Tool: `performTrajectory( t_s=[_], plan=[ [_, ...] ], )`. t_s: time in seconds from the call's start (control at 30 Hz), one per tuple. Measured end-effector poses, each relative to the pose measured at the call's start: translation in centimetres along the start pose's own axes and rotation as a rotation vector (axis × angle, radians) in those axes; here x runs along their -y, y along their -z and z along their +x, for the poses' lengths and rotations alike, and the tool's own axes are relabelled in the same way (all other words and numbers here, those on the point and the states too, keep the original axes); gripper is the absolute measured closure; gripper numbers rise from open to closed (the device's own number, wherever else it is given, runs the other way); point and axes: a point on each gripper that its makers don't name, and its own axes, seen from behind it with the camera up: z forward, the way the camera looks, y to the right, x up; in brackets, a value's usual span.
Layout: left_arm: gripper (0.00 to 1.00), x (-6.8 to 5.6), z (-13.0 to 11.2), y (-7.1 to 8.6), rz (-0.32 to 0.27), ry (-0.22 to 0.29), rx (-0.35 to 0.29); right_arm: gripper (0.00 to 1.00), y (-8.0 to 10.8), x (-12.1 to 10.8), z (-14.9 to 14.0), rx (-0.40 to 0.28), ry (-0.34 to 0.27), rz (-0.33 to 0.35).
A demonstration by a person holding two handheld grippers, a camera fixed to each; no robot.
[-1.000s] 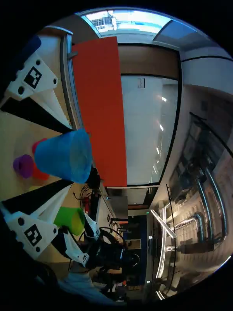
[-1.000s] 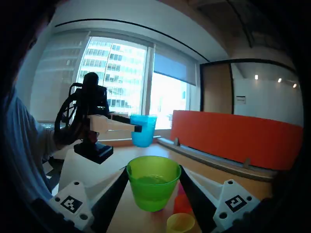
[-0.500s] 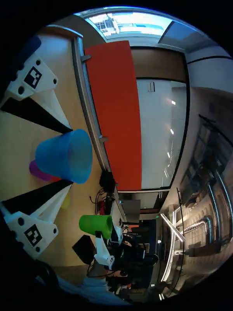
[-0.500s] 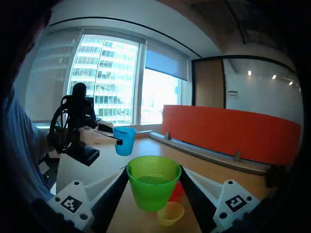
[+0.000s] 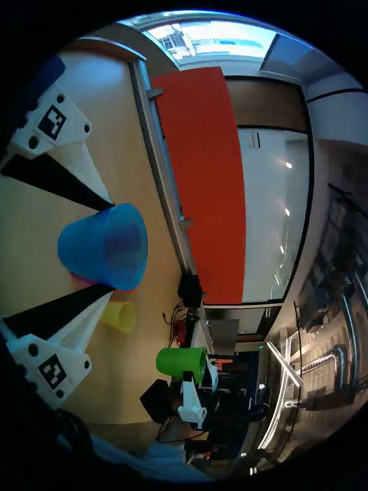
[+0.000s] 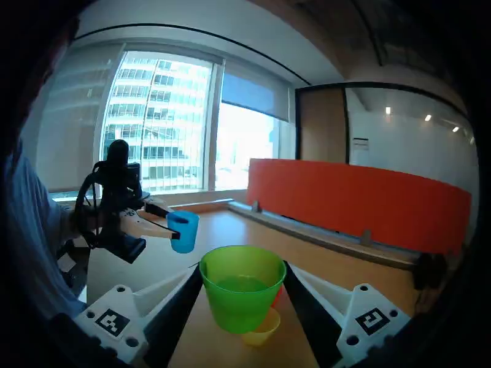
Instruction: Pour water
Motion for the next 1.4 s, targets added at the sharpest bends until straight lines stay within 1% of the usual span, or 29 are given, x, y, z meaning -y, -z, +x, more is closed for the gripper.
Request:
performTrajectory(
  t_s=[0.2, 0.4, 0.57, 0.8, 1.1, 1.4],
  plan=[
    [0.16, 0.1, -1.2, 0.0, -0.004, 0.004, 0.034, 0.07, 0.6, 0.5, -1.1, 0.035, 0.011, 0.027],
    [0.16, 0.1, -2.4, -0.2, -0.010, -0.011, 0.066, 0.07, 0.9, 0.6, -2.8, 0.085, 0.010, 0.051],
    [0.16, 0.2, -3.5, -0.4, -0.014, -0.018, 0.102, 0.07, 1.3, 0.7, -4.4, 0.139, 0.017, 0.076],
    [0.15, -0.1, -5.2, -0.7, -0.029, -0.026, 0.156, 0.07, 1.7, 0.7, -6.7, 0.221, 0.038, 0.101],
    [0.16, -0.6, -7.3, -1.3, -0.051, -0.043, 0.226, 0.07, 1.9, 1.1, -9.0, 0.296, 0.055, 0.130],
    [0.15, -0.3, -9.0, -1.8, -0.054, -0.051, 0.270, 0.07, 1.8, 1.5, -11.3, 0.359, 0.074, 0.152]
  ],
)
